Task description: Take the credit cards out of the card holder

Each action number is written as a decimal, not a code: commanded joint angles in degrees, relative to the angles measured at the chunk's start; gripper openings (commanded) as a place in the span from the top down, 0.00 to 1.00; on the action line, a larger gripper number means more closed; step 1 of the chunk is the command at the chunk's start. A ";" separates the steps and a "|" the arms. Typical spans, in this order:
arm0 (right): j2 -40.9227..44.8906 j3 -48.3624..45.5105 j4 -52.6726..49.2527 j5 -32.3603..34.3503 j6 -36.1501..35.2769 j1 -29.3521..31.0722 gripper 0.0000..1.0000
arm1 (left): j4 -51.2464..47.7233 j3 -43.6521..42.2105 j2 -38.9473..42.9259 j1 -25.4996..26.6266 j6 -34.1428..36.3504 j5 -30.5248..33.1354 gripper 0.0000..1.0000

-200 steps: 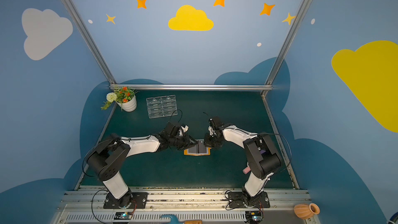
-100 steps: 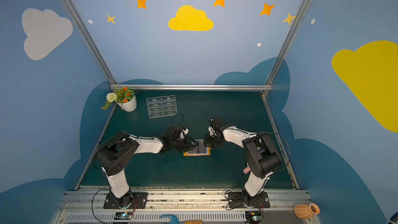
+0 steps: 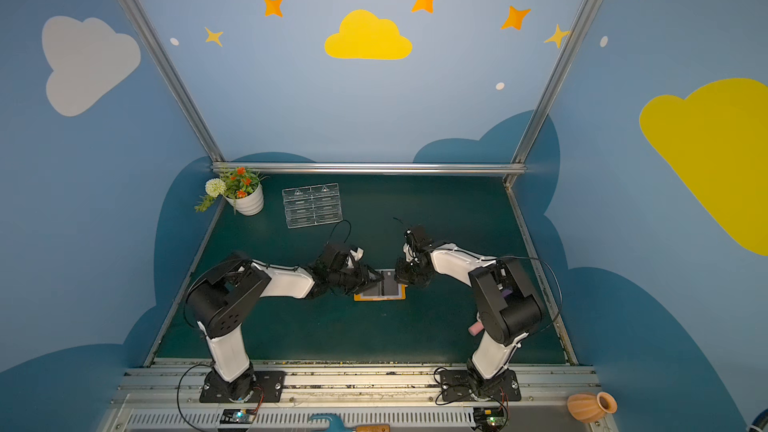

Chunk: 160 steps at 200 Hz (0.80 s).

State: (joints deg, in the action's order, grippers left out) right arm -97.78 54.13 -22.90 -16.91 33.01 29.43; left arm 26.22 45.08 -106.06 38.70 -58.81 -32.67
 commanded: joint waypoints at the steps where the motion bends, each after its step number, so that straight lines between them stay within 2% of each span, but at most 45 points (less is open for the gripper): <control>1: 1.43 -1.17 -3.36 2.40 -0.76 0.03 1.00 | -2.31 -1.40 -1.50 0.15 0.17 2.07 0.62; 160: -2.66 -1.13 -0.84 1.04 0.51 3.24 1.00 | -1.19 -2.24 -2.13 0.33 0.49 2.37 0.67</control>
State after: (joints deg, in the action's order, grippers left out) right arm -97.84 54.08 -22.28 -16.16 33.01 31.79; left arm 27.24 44.34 -106.19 38.81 -58.81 -32.21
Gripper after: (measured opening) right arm 0.047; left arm 0.337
